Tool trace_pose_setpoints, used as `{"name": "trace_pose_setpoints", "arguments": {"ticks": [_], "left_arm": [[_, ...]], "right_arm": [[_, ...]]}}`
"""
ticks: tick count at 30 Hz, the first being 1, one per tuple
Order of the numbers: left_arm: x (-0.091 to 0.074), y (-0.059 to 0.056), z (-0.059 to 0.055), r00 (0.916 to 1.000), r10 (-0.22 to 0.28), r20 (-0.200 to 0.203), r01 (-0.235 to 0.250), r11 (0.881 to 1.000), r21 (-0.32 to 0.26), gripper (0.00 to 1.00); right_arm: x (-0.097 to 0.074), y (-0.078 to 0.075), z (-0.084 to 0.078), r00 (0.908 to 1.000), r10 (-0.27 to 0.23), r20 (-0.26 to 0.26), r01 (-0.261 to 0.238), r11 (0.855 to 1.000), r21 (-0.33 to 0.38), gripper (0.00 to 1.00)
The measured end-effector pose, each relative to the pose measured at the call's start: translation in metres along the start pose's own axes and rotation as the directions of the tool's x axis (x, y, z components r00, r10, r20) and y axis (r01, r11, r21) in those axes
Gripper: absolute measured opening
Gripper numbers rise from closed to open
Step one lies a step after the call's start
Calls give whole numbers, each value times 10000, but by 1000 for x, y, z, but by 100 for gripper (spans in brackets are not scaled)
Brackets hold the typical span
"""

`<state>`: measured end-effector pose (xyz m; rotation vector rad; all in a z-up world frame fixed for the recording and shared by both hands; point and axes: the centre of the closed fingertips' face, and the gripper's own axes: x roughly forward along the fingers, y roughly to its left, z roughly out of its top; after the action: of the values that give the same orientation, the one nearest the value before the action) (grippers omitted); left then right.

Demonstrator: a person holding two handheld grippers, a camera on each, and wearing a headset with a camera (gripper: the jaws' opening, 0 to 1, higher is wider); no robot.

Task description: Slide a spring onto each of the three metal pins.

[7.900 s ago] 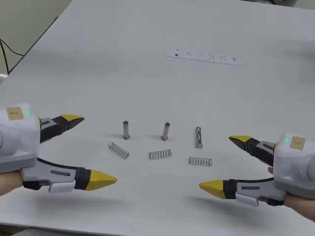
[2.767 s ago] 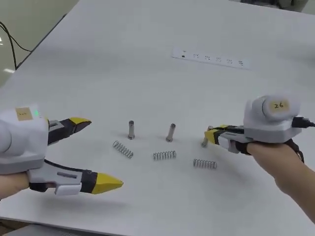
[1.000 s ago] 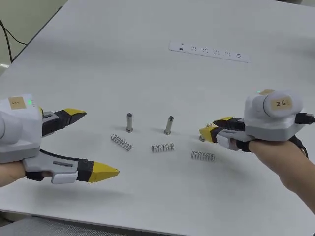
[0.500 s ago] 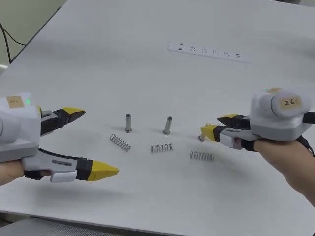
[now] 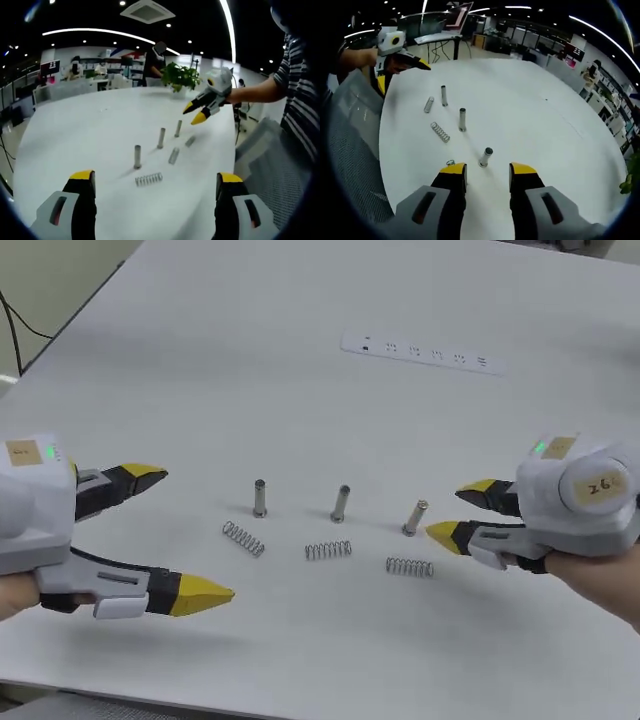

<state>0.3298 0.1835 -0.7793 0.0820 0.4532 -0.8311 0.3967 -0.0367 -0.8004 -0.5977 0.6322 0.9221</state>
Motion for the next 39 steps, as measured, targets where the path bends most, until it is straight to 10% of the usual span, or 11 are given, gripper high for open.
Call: {"name": "trace_pose_setpoints", "arguments": {"ticks": [15, 23, 39], "left_arm": [[1, -3, -2, 9999, -61, -84, 61, 10000, 9, 98], [-2, -3, -6, 9999, -2, -171, 1, 10000, -53, 97], [-1, -11, -11, 9996, -193, -225, 191, 9998, -108, 97]], "right_arm": [[11, 36, -14, 9853, 1483, -849, -1597, 9759, -1488, 28], [17, 50, -24, 9652, 2192, -1427, -2482, 9399, -2344, 22], [31, 46, -44, 9395, 2533, -2308, -3077, 9199, -2429, 14]]}}
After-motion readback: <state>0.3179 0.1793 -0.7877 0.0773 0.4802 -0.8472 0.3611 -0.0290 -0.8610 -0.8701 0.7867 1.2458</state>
